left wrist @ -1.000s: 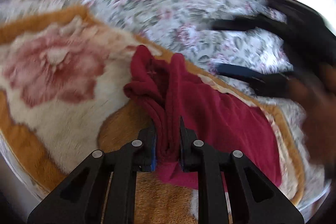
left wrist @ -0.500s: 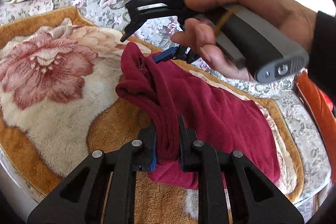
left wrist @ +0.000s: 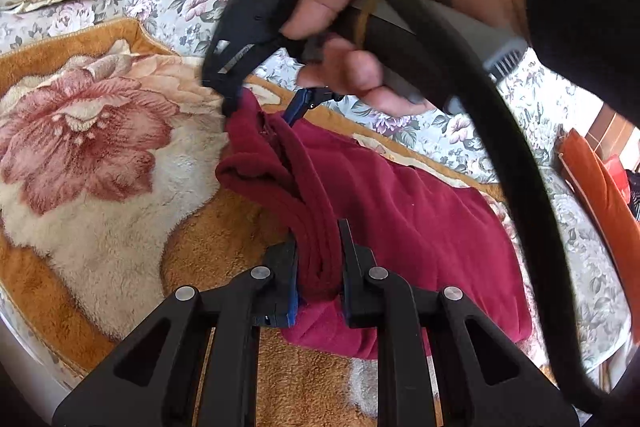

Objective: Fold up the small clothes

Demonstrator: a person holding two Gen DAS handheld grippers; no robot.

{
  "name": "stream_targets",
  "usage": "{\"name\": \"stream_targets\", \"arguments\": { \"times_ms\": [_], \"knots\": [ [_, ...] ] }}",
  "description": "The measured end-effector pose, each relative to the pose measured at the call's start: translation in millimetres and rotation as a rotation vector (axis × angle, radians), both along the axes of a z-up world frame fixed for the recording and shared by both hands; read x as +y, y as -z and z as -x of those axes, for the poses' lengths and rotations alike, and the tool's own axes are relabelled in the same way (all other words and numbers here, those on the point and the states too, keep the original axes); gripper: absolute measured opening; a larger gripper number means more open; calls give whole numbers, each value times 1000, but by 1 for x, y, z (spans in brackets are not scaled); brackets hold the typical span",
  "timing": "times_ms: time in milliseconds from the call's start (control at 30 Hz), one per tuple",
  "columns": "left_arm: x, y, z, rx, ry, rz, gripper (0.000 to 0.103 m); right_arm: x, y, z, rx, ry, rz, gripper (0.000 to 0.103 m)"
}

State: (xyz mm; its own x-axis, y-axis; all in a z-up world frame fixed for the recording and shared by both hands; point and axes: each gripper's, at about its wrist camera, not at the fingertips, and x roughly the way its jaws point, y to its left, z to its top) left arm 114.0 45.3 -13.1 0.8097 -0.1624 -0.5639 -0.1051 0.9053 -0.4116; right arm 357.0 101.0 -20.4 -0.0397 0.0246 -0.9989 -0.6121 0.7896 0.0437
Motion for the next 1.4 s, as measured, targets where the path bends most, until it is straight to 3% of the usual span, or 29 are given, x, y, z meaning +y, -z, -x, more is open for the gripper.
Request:
{"name": "stream_targets", "arguments": {
  "times_ms": [67,200,400,667,800,967,1167,1400],
  "knots": [
    [1,1,0,1,-1,7,14,-6,0,-3,3,8,-13,35],
    [8,5,-2,12,-5,47,14,-28,-13,-8,-2,26,-97,17],
    [23,10,0,3,-5,153,14,-84,-47,-8,-60,116,-253,14],
    [-23,-39,13,-77,166,119,14,-172,-96,19,-157,245,-433,13],
    [-77,-67,14,-99,305,77,14,-231,-114,25,-189,267,-437,13],
    [-144,-74,4,-72,421,45,14,-299,-115,25,-217,287,-377,13],
    [-205,-54,-3,2,510,-7,14,-359,-89,24,-227,318,-292,13],
    [-218,-15,-17,126,527,-42,15,-379,-52,26,-233,321,-239,14]
  ]
}}
